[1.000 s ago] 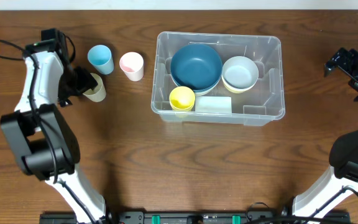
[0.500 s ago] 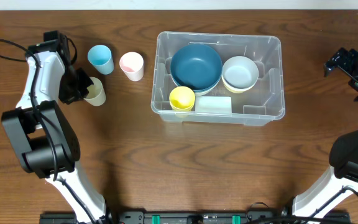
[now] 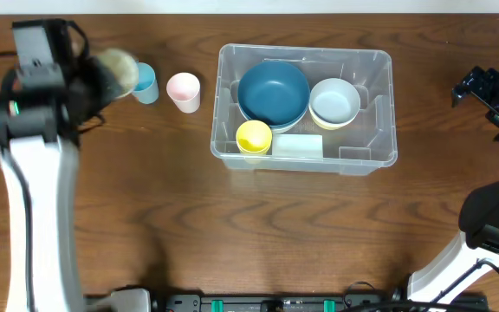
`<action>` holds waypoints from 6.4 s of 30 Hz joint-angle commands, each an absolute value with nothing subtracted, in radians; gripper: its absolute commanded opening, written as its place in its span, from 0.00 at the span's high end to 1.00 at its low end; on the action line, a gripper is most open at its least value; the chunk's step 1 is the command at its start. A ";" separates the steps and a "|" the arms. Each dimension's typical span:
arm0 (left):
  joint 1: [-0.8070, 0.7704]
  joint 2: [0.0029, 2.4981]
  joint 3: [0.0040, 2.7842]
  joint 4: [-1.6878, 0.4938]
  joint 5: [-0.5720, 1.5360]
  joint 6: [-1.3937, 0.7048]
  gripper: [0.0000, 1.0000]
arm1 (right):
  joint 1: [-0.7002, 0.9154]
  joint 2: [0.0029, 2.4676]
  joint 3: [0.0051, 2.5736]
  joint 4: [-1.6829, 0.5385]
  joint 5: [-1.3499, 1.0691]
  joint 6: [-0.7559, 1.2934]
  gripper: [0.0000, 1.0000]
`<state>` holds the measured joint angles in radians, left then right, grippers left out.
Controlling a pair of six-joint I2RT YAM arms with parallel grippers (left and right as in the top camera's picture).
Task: Pack container
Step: 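Carry the cream cup right and stack it on the yellow cups, then move the left gripper left and grasp the pink cup, then carry the pink cup right and set it in the container's front middle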
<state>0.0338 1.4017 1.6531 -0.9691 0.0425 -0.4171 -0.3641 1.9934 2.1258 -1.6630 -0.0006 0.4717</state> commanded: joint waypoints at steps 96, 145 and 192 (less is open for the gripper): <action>-0.065 2.065 1.865 -0.986 0.068 -0.444 0.20 | -0.366 1.986 2.125 -1.664 0.003 0.490 0.01; -0.074 1.776 1.865 -0.984 0.147 -0.433 0.94 | -0.366 1.986 2.125 -1.664 0.003 0.490 0.01; -0.704 2.080 1.863 -1.005 -0.067 -0.244 0.94 | -0.366 1.986 2.125 -1.664 0.003 0.490 0.01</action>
